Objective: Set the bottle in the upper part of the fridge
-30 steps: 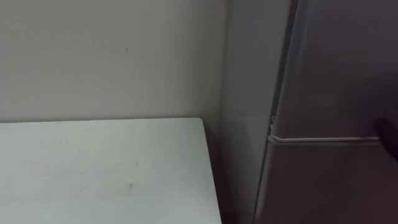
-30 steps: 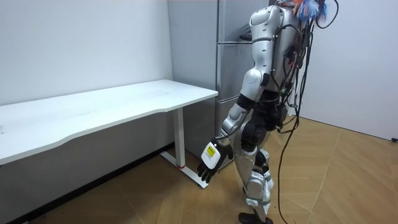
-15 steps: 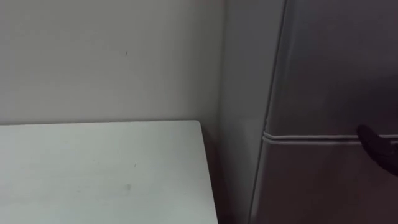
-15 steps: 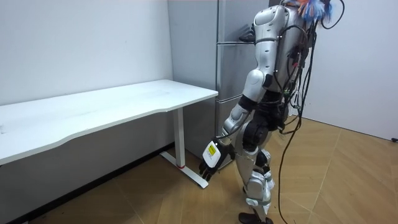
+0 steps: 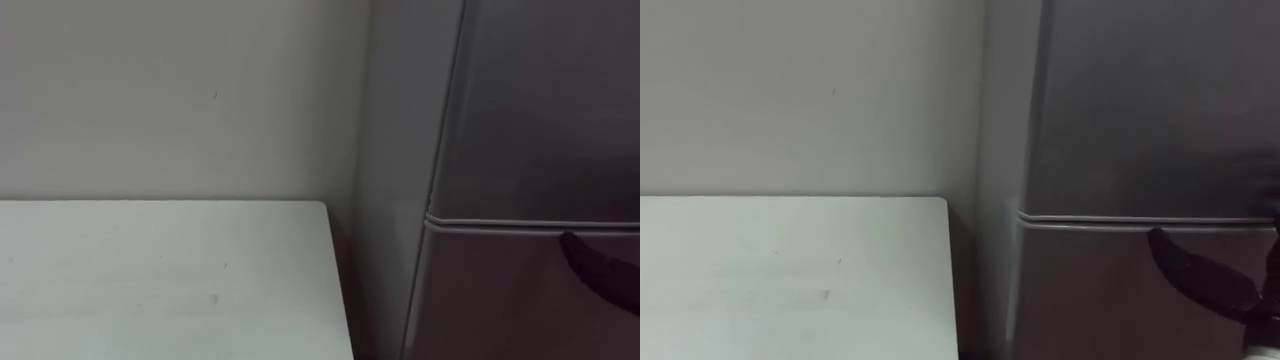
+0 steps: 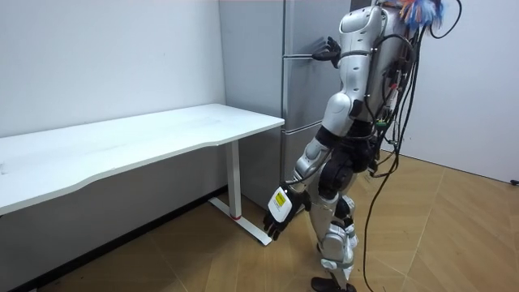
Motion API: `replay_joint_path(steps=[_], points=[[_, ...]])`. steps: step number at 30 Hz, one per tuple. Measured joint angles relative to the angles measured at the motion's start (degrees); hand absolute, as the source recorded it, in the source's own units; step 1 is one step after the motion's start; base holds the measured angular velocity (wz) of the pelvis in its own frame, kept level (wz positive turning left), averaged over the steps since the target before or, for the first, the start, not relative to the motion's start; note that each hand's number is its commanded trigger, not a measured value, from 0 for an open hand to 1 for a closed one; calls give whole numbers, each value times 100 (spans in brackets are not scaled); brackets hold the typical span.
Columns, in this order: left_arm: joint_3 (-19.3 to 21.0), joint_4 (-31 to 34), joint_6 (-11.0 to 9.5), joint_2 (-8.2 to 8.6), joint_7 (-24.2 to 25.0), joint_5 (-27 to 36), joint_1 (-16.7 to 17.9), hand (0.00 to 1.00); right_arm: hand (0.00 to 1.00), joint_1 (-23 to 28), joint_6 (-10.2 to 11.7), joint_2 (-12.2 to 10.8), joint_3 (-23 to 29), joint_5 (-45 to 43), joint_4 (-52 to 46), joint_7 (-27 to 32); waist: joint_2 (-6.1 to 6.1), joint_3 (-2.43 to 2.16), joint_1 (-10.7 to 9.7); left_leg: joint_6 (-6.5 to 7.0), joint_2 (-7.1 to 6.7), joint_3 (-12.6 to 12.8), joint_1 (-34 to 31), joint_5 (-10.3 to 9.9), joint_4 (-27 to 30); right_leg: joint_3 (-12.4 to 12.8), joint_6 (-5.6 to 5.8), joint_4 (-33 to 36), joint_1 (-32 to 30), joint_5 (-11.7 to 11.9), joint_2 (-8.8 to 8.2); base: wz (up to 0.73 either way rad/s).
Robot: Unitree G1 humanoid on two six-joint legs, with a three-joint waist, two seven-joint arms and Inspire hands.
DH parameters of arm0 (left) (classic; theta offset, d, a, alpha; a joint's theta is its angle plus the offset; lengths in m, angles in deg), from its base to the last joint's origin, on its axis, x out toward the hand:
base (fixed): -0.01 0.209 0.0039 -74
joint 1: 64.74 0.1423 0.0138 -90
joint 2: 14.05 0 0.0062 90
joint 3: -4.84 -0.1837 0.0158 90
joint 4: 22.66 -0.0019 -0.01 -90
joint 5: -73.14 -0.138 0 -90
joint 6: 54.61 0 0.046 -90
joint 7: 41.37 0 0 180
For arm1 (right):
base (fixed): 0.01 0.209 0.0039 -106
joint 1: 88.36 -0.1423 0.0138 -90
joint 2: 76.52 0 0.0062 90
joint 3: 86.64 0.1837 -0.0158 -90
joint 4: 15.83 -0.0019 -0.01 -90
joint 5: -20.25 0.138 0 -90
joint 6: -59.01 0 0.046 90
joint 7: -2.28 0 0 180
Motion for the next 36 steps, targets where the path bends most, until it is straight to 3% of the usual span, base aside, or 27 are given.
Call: replay_joint_path(steps=[12, 18, 23, 28, 36], points=[[155, 2, -12, 3, -4, -8, -6, 0, 0, -98, -84, -43, 115, -452, 172, 4, -33, -1, 51, 18, 4, -2, -43, 11, 75, -55, -7, 82, -52, 31, -35, 0], [190, 165, -59, -20, -11, -81, 116, 0, 0, -97, -216, 138, 128, -405, 121, 25, -59, -11, -16, 41, -21, -30, -109, 23, 90, -60, -11, 125, -119, 22, -74, 3], [598, 158, -155, -48, 41, -120, 205, 0, 0, -97, -334, 228, 498, -158, 121, -89, -129, -24, -130, 74, -49, -113, -124, 43, 87, -56, 21, 141, -101, 2, -111, 9], [906, 168, -203, -58, 37, -124, 246, 0, 0, -96, -460, 540, 938, 182, 178, -81, -168, -26, -163, 86, -54, -141, -133, 54, 76, -60, 47, 194, -126, -42, -126, 7], [1032, 172, -307, -61, -54, -119, 218, 0, 0, -66, -461, 584, 1209, 196, 178, 295, -170, -34, -271, 70, -52, -120, -93, 61, -10, -32, 46, 180, -126, -70, -103, -1]])
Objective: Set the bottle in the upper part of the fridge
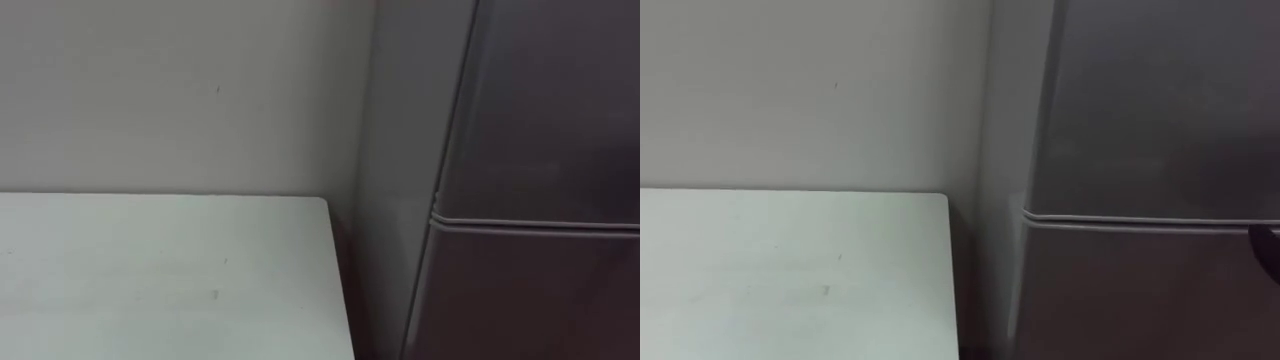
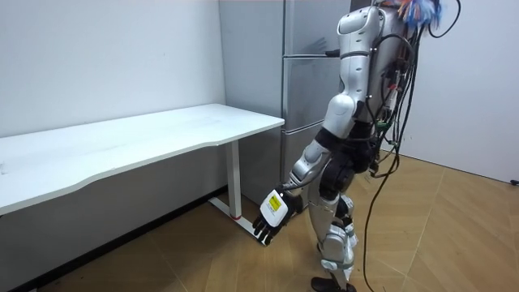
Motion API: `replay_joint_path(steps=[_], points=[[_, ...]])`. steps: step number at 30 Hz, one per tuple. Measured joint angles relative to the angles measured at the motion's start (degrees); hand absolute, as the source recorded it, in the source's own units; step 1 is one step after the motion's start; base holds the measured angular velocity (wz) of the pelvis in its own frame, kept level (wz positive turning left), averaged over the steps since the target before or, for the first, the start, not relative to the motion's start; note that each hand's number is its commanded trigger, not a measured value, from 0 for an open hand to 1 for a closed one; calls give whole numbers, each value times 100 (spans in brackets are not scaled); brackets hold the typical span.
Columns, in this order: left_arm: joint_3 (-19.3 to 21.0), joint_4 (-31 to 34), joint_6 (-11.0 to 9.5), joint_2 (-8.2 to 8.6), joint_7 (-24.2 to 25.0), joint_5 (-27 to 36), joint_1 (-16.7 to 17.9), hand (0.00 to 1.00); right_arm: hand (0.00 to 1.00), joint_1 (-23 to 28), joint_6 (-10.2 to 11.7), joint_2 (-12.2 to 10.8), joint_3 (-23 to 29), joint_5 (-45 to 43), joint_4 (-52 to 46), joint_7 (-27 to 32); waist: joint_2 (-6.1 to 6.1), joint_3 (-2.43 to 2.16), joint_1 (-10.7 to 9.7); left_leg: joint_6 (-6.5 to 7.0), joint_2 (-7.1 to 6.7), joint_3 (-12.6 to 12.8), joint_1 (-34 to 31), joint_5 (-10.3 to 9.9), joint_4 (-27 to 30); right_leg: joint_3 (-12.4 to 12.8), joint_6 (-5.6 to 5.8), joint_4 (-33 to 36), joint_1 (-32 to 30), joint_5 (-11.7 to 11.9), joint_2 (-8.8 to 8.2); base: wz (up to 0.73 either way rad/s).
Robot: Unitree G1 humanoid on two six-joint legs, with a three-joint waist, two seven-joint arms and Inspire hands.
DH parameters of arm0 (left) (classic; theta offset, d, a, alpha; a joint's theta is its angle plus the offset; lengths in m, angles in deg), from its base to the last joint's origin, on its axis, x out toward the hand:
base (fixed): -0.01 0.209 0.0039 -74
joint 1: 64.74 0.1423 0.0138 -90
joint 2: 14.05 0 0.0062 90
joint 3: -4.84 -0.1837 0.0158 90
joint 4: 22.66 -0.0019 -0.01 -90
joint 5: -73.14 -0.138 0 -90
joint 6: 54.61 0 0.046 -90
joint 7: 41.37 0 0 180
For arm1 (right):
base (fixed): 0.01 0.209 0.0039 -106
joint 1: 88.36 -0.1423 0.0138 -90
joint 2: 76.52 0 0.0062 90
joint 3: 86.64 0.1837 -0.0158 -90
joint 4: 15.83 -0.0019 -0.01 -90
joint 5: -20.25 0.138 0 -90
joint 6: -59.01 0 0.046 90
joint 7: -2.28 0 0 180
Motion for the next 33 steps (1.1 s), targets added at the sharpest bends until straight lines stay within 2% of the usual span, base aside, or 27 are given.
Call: replay_joint_path(steps=[9, 14, 18, 21, 23, 25, 33], points=[[0, 8, -48, -1, -71, 9, 3, 0, 0, 275, -11, 32, 174, 134, 353, 220, 2, -7, -37, -2, -5, 25, 13, -1, -24, 253, 31, -1, -25, -20, 35, -1], [1, 200, -46, 0, -89, 25, 86, 0, 0, 610, -40, 32, 211, 188, 496, 321, -18, -11, -39, -10, -4, 27, 10, 3, -23, 268, 32, -2, -24, -22, 45, 0], [3, 211, -44, 0, -101, 17, 68, 0, 0, 650, -139, 32, 214, 959, 1380, 302, -45, -37, -55, -10, -4, 8, 51, 2, -26, 265, 35, -90, 70, -16, 65, 2], [33, 207, -38, 2, -116, 9, 80, 0, 0, 919, -242, 24, 214, 1532, 1740, 247, 2, -29, -16, -17, -4, 11, 88, -2, -48, 290, 38, -90, 93, -20, 59, 0], [99, 205, -28, 16, -126, 10, 87, 0, 0, 1033, -247, 17, 213, 1582, 2032, 230, 31, -26, -21, -22, -4, 4, 87, -6, -49, 287, 42, -85, 93, -25, 57, 0], [229, 210, -14, 29, -153, 14, 98, 0, 0, 1098, -254, -95, 223, 1613, 2344, 237, 46, -18, -32, -30, -3, 3, 86, -10, -51, 298, 42, -74, 86, -36, 61, 0], [235, 207, 16, 60, -169, 9, 62, 0, 0, 1296, -361, -480, 149, 1489, 3449, -41, 77, -11, -13, -34, -2, 19, 101, -13, -50, 301, 35, -88, 98, -45, 75, 0]])
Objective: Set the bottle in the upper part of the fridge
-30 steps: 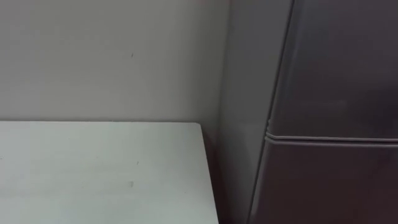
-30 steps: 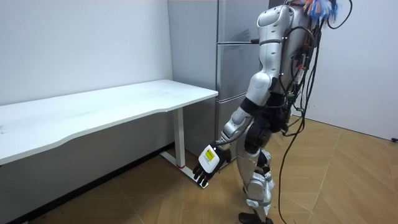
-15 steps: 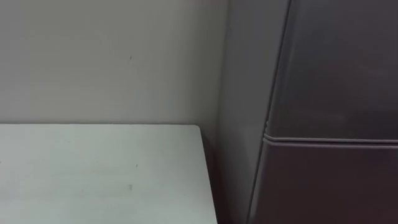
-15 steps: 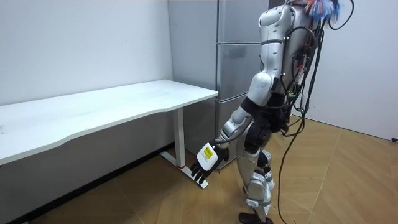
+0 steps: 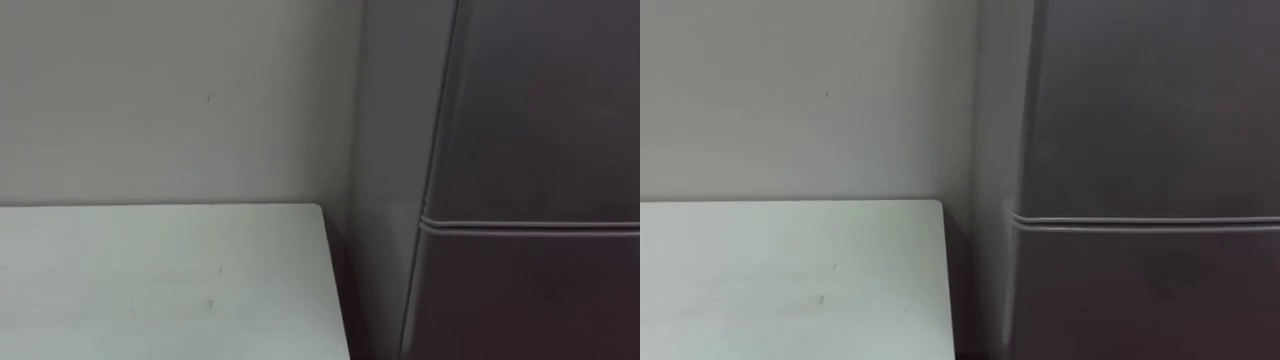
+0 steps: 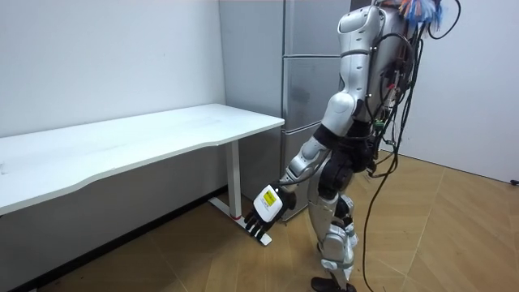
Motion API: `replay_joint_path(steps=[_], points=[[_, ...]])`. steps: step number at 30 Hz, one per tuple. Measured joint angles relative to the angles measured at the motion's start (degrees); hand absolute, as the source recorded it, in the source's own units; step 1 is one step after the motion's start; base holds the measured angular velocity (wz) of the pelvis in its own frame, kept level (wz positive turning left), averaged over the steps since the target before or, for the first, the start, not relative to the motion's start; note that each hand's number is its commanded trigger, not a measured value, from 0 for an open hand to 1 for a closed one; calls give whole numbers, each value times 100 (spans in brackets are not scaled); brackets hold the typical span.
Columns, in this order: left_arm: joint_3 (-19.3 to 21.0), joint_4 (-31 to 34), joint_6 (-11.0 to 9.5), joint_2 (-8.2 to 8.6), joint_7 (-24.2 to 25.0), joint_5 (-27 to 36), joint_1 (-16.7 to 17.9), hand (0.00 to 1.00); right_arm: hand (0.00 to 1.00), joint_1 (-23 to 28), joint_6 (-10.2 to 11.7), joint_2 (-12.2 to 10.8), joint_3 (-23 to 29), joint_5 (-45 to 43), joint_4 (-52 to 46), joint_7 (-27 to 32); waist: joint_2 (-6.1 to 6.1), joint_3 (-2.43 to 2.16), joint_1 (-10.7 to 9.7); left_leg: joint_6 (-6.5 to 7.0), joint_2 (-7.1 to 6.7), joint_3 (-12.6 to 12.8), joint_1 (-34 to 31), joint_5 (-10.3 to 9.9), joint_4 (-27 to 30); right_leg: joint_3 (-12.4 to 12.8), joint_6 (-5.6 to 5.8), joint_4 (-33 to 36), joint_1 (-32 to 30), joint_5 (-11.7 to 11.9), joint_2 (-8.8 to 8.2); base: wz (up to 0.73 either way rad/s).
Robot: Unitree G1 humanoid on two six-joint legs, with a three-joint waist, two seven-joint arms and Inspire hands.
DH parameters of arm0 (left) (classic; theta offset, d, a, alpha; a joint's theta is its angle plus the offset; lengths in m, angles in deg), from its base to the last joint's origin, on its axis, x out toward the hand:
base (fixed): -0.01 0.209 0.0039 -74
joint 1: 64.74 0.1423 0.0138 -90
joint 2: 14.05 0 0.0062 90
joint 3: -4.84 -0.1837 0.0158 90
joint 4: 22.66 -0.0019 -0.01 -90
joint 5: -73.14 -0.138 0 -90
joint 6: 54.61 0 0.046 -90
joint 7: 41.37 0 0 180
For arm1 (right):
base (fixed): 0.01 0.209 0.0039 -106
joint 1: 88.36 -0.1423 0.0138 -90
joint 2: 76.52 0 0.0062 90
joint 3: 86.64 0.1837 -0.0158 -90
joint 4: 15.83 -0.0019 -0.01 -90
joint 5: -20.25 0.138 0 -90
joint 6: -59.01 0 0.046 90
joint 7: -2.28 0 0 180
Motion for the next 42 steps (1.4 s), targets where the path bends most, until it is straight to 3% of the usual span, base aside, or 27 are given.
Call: replay_joint_path(steps=[4, 8, 14, 19, 22, 28, 34, 42], points=[[-5, -12, 17, 37, 21, 6, 13, 0, 0, 170, -18, -215, -137, -434, 690, -253, 62, 14, 21, -3, 0, -57, -5, -5, 0, -14, 4, -17, 26, 2, 0, 6], [-5, -15, 32, 42, 39, -17, 9, 0, 0, 164, -135, -266, -480, -699, 1195, -594, 109, 4, 35, -3, 0, -51, -5, -5, 0, -28, 5, -3, 15, 0, -14, 0], [-44, -271, 30, 87, 38, -3, 23, 0, 0, 308, -172, -453, -910, -2137, 1619, -1104, 155, 20, 45, -6, 0, -49, 50, -5, -5, -48, 3, -13, 68, -6, 17, 0], [-269, -294, 25, 106, 27, 0, -54, 0, 0, 230, -211, -485, -1750, -3737, 1592, -1423, 85, 28, 258, -13, -1, 0, 35, -9, -5, -21, -14, 15, 19, 0, 23, -6], [-386, -291, 7, 168, -1, -4, -113, 0, 0, 134, -208, -525, -2083, -4047, 1589, -1595, 88, 28, 381, -13, 0, -32, -13, -10, 2, -60, -17, -14, 6, 14, 20, 5], [-386, -303, 7, 273, -79, -14, -83, 0, 0, 151, -204, -652, -2249, -4310, 1487, -1803, 152, 22, 536, -13, 4, -125, -79, -8, 2, -182, -12, -103, 20, 14, 19, 10], [-523, -303, -1, 348, -331, -15, -142, 0, 0, 143, -184, -823, -2255, -4257, 1431, -1893, 267, 57, 546, -11, 5, -156, -95, -10, -10, -198, 5, -112, 20, 6, 14, 2], [-636, -303, -13, 455, -480, -220, -162, 0, 0, 34, -185, -1021, -2256, -3832, 1679, -1976, 291, 66, 501, -13, 4, -196, -94, -11, -3, -246, 9, -109, 39, -2, -25, 1]])
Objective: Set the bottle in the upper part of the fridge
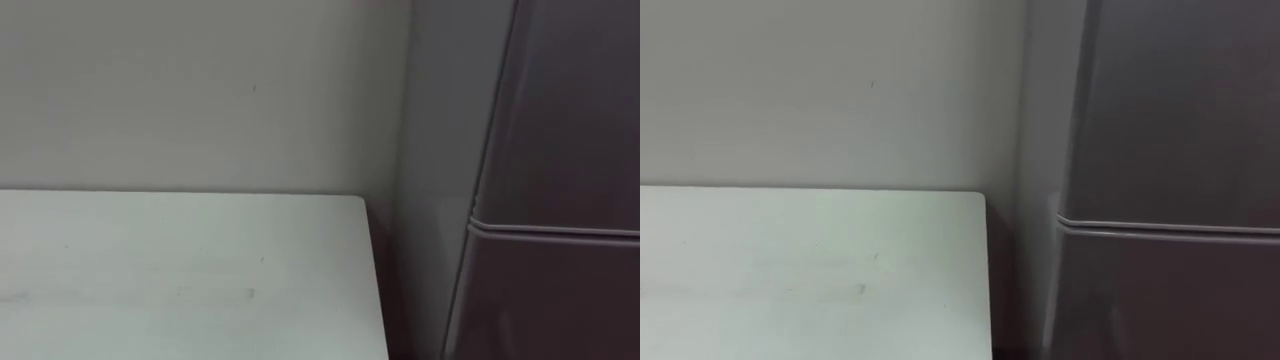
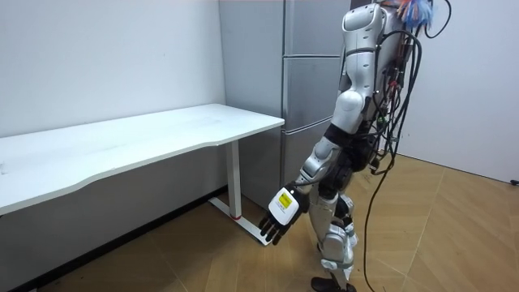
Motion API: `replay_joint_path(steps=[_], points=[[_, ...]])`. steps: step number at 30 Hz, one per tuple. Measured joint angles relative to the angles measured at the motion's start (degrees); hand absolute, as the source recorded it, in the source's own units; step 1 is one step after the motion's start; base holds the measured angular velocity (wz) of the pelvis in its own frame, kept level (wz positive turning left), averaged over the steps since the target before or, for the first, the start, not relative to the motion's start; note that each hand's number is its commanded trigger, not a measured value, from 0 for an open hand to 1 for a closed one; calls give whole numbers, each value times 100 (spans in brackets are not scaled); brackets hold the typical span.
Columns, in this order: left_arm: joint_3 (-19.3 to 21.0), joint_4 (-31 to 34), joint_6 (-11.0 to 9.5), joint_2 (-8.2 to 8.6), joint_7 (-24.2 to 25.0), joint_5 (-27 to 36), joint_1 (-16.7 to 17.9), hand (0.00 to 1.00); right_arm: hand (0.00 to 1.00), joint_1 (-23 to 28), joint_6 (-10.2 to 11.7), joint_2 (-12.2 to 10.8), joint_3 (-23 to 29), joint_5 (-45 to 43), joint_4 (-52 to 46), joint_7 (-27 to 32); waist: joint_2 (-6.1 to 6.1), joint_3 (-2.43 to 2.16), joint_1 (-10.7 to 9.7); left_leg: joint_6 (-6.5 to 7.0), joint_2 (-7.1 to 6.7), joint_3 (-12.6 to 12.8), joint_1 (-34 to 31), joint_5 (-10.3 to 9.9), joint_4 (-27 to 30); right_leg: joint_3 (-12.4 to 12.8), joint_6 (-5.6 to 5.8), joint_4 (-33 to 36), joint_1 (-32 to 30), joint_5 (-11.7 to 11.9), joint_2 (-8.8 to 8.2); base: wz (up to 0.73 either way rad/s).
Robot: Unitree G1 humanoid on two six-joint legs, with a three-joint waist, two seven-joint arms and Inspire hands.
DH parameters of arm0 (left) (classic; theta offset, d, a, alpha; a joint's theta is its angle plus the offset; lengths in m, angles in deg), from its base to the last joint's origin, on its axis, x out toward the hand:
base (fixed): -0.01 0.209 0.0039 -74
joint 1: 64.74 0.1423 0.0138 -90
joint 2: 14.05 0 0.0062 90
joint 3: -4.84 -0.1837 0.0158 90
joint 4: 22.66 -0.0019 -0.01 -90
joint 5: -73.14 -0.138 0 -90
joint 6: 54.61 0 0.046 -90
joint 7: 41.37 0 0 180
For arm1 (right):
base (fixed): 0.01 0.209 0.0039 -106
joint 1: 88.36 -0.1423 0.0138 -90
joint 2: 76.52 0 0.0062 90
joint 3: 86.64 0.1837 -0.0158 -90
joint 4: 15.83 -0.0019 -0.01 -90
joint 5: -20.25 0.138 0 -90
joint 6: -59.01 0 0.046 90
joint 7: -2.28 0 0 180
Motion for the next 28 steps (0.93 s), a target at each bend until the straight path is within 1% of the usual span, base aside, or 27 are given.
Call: replay_joint_path(steps=[2, 4, 6, 10, 18, 22, 28], points=[[-69, 0, -40, 1, -36, 0, -3, 0, 0, -10, 2, -59, -1, 190, 80, -13, -2, 0, -5, 1, -2, -16, 2, 0, 5, -23, 0, 0, 13, 0, -7, 6], [-87, 0, -122, 26, -92, -6, -2, 0, 0, -7, 3, -69, -59, 489, 188, -114, -4, 2, 4, 3, -7, -28, 2, 1, 5, -33, 1, -1, 22, 0, -1, 4], [-86, 0, -150, 26, -103, -6, 0, 0, 0, -3, 3, -62, -116, 716, 223, -124, -6, 3, -1, 3, -8, -32, 6, 0, 5, -38, 1, -3, 30, 0, 4, 2], [-87, 0, -178, 26, -108, -6, -14, 0, 0, 3, 3, -61, -114, 903, 236, -228, -8, 5, -46, 4, -15, -120, 14, 1, 6, -96, 17, -8, 76, -13, 4, 10], [-86, -1, -242, 26, -225, -11, -8, 0, 0, 2, 6, -57, -103, 903, 263, -425, -41, 22, -47, 3, -19, -158, 44, 0, 5, -81, 29, -21, 122, -40, 12, 1], [-87, -21, -242, 26, -256, -12, -7, 0, 0, -2, 59, -45, -97, 907, 364, -539, -58, 21, -63, 3, -20, -157, 44, 0, 5, -70, 29, -35, 121, -40, 15, 0], [-84, -46, -242, 26, -267, -26, -15, 0, 0, 2, 60, -41, 4, 908, 401, -703, -71, 12, -92, 1, -17, -151, 35, 0, 3, -82, 28, -77, 128, -38, 29, 0]])
